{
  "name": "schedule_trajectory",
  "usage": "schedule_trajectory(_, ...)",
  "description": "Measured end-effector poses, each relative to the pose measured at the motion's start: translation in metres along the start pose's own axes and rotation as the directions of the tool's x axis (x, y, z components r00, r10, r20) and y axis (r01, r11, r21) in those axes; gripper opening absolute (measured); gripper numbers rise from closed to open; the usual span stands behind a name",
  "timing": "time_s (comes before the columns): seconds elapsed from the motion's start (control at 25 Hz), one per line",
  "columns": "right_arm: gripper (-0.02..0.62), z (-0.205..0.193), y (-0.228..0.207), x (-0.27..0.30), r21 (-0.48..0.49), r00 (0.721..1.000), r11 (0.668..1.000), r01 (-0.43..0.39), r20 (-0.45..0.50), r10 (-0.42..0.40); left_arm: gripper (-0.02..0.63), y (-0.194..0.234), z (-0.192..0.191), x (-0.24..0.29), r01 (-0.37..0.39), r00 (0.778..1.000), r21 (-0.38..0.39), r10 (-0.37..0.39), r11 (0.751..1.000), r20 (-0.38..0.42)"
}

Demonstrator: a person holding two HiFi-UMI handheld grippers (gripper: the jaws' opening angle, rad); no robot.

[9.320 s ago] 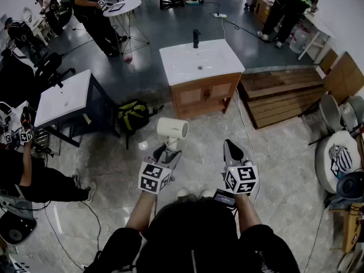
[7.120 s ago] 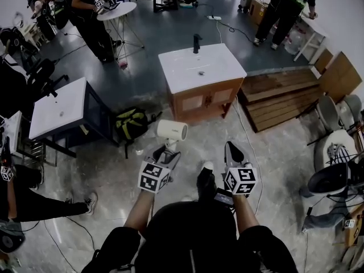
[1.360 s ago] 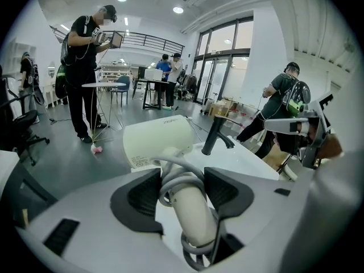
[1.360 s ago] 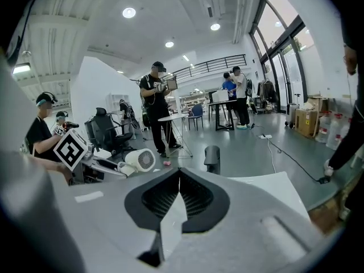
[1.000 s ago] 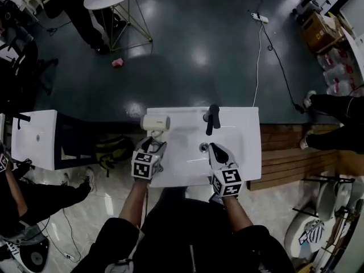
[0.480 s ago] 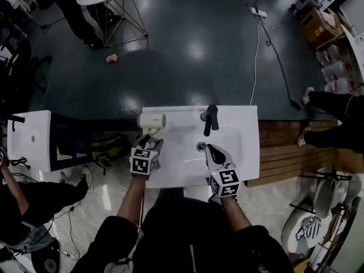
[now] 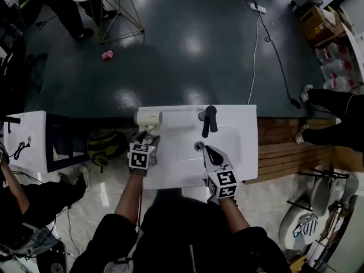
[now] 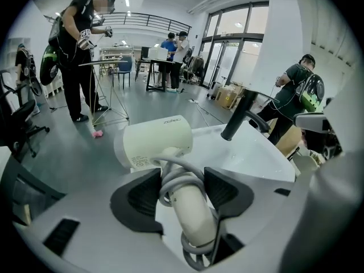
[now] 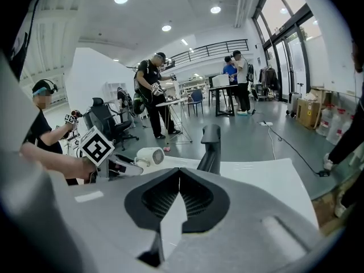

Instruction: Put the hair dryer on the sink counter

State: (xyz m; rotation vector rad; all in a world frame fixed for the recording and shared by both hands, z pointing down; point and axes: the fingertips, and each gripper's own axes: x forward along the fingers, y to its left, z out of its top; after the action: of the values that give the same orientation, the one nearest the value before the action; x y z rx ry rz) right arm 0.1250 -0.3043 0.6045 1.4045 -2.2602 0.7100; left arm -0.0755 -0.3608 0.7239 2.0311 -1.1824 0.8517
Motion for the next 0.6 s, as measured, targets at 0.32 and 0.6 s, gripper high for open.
schedule_trajectory(0.32, 0.005, -0.006, -0.003, 0.006, 0.01, 1.0, 1.0, -0.001, -0.022, 0.001, 0.242, 0.007, -0.001, 0.012, -0.022, 0.999, 0.007, 0.022, 1.0, -0.024)
schedule_trajectory(0.6, 0.005, -0.004, -0.007, 0.01, 0.013, 1.0, 1.0, -0.005, -0.025, 0.005, 0.242, 0.003, 0.001, 0.016, -0.035, 0.999, 0.013, 0.035, 0.999, -0.032)
